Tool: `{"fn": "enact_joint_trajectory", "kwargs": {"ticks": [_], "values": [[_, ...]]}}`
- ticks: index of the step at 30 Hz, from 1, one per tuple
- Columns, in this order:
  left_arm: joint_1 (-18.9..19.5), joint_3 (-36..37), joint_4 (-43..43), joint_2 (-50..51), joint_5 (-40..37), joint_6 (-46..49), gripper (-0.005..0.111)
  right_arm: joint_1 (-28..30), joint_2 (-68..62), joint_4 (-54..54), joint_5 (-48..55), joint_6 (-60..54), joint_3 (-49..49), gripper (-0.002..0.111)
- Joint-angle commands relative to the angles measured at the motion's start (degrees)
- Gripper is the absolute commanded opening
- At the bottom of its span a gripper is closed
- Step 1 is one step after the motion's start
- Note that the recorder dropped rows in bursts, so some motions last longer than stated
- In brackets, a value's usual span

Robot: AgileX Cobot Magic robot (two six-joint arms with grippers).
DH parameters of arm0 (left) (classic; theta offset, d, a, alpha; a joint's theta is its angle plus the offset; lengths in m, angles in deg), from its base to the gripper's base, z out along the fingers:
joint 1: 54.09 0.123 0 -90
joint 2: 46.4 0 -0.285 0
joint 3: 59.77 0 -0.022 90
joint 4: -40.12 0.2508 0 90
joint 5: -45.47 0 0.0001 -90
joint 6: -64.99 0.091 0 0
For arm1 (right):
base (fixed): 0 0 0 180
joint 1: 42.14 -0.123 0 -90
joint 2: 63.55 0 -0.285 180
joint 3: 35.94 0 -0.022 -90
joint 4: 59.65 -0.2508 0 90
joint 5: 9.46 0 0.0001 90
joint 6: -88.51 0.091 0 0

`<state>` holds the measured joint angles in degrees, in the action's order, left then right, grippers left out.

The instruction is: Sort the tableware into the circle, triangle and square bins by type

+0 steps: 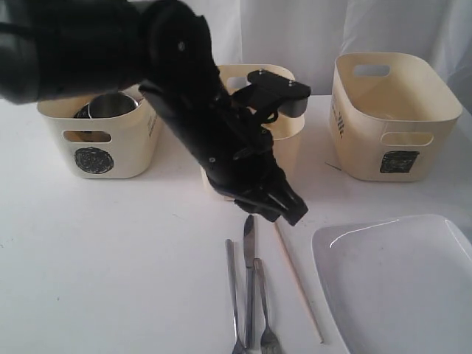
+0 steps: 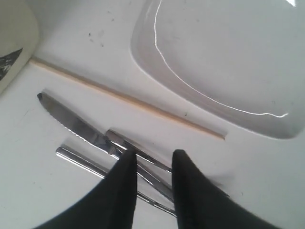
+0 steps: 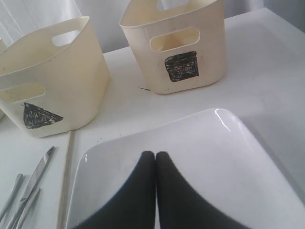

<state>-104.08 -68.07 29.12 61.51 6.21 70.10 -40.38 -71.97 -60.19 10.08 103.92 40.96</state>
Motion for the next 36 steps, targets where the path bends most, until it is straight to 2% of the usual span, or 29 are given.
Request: {"fn": "enact_joint_trajectory", "kwargs": {"ticks": [1, 3, 6, 12, 22, 36], "values": [[-0.4, 9.6, 1.4, -4.0, 11.2, -4.6, 0.032, 0.0, 0.2, 0.1, -0.3, 0.3, 0.3, 0.000], [0.1, 13.5, 3.0, -4.9, 15.2, -7.4, 0.032, 0.0, 0.2, 0.1, -0.3, 0.3, 0.3, 0.000], [1.1, 16.4, 4.1, -5.2, 15.5, -10.7, 0.034, 0.0, 0.2, 0.1, -0.3, 0.3, 0.3, 0.000], [1.6, 19.9, 5.1, -5.2, 16.2, -17.6, 0.056, 0.0, 0.2, 0.1, -0.3, 0.3, 0.3, 0.000], [1.6, 20.4, 5.9, -3.1, 16.2, -26.1, 0.056, 0.0, 0.2, 0.1, -0.3, 0.3, 0.3, 0.000], [1.6, 20.4, 5.9, 2.0, 16.1, -30.6, 0.056, 0.0, 0.2, 0.1, -0.3, 0.3, 0.3, 0.000]]}}
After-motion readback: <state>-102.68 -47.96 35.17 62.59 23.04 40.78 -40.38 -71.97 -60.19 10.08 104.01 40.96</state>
